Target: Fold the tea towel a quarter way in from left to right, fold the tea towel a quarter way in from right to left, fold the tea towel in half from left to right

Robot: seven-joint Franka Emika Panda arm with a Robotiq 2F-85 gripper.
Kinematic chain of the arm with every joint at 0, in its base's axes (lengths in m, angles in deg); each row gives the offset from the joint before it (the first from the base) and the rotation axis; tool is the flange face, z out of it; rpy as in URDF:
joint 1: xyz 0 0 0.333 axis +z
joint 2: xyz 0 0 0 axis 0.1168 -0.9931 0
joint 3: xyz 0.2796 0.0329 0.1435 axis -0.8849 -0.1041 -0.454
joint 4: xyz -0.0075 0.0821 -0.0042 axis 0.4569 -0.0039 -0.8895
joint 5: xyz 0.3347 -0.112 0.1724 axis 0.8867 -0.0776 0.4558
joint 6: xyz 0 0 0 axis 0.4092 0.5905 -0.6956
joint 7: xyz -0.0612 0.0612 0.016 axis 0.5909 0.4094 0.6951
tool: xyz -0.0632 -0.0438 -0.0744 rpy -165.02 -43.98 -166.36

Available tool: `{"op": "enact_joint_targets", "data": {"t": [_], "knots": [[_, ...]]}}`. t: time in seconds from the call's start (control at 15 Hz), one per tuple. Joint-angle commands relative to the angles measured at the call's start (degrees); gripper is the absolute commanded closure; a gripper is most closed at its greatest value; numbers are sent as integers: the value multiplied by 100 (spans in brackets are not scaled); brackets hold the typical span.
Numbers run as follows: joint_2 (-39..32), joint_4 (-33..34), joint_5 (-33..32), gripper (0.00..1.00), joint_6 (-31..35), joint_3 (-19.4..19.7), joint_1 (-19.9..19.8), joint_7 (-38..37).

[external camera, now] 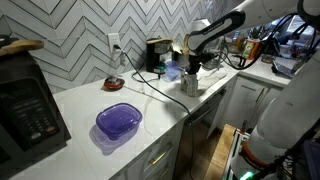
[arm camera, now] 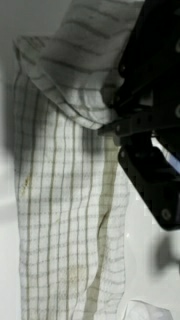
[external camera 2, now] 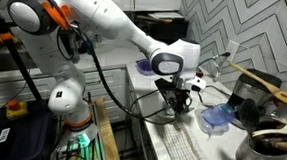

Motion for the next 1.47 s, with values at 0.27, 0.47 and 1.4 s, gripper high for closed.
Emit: {"op": "enact_joint_targets", "data": {"t": [0.27,0.47,1.4], "knots": [[-503,107,-29,98,583,457,-388,303],[-684,202,91,98,874,587,-499,353],[-1003,652,162,52,988,839,-883,286]]}}
